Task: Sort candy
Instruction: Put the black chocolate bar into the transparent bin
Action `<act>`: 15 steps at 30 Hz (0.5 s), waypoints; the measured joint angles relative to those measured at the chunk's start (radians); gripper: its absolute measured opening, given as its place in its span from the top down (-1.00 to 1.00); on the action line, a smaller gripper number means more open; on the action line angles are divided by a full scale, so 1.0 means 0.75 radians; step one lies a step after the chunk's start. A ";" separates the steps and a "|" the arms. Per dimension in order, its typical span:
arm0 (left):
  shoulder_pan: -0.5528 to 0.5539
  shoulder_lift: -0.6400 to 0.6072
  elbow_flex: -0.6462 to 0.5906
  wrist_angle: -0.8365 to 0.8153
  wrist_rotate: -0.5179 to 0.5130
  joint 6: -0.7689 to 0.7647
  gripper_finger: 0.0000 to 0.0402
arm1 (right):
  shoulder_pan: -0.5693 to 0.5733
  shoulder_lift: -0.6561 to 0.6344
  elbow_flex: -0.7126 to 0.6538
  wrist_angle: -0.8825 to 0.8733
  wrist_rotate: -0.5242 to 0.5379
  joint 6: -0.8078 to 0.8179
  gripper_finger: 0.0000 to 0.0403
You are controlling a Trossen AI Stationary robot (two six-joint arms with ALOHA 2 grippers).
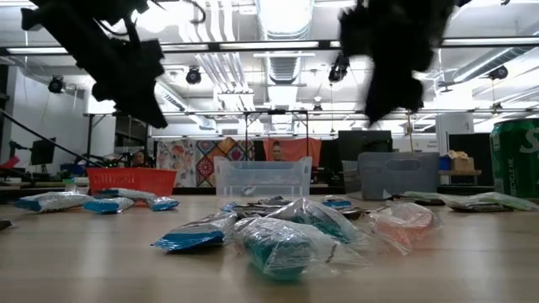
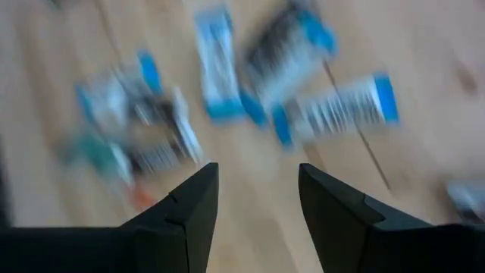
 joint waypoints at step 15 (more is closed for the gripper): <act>-0.151 0.000 0.000 0.203 0.031 0.079 0.45 | 0.113 0.000 -0.079 -0.533 0.057 -0.334 0.15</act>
